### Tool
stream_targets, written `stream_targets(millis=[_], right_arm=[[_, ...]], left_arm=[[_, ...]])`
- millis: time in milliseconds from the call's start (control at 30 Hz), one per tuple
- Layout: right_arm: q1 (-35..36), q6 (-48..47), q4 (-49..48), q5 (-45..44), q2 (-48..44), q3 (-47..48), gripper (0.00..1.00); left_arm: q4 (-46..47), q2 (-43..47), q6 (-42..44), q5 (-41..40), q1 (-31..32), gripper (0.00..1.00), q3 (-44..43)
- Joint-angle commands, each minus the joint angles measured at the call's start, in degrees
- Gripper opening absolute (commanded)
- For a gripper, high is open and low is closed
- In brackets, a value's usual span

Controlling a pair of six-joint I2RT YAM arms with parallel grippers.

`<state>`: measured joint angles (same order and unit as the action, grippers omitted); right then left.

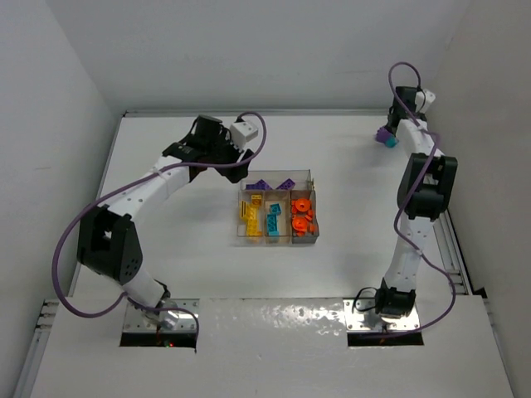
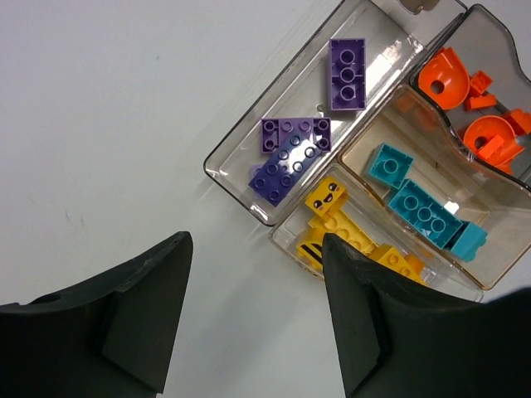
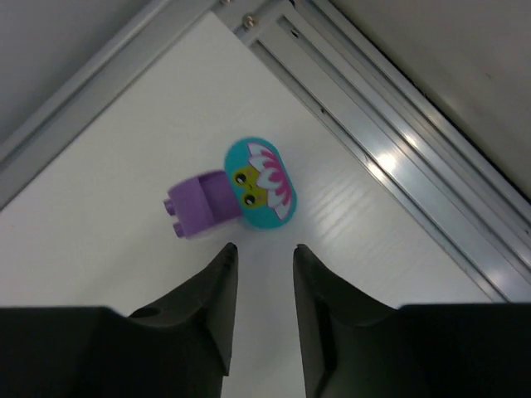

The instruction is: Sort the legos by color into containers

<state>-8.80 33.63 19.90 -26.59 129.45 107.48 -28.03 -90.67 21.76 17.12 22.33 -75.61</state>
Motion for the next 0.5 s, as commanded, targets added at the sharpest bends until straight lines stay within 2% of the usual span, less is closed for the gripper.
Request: stream_targets(millis=[0, 33, 100, 300, 467], right_arm=[[0.8, -3.5, -5.8, 1.7, 2.2, 7.7, 0.31], [0.5, -4.4, -5.8, 2.0, 2.9, 8.3, 0.31], [-0.2, -7.4, -8.2, 6.4, 3.8, 7.7, 0.38], [-1.0, -8.1, -8.8, 11.1, 5.5, 7.8, 0.52], [-1.0, -8.8, -9.2, 11.0, 6.2, 6.5, 0.52]], left_arm=[[2.9, 0.1, -2.1, -0.3, -1.2, 0.61, -0.1], [3.3, 0.0, -2.4, -0.1, -1.5, 0.62, 0.5], [3.6, -0.1, -3.1, 0.3, -2.1, 0.62, 1.0], [3.6, -1.7, -3.3, 0.0, -3.3, 0.61, 0.8], [3.6, -3.1, -3.5, 0.3, -3.8, 0.61, -1.3]])
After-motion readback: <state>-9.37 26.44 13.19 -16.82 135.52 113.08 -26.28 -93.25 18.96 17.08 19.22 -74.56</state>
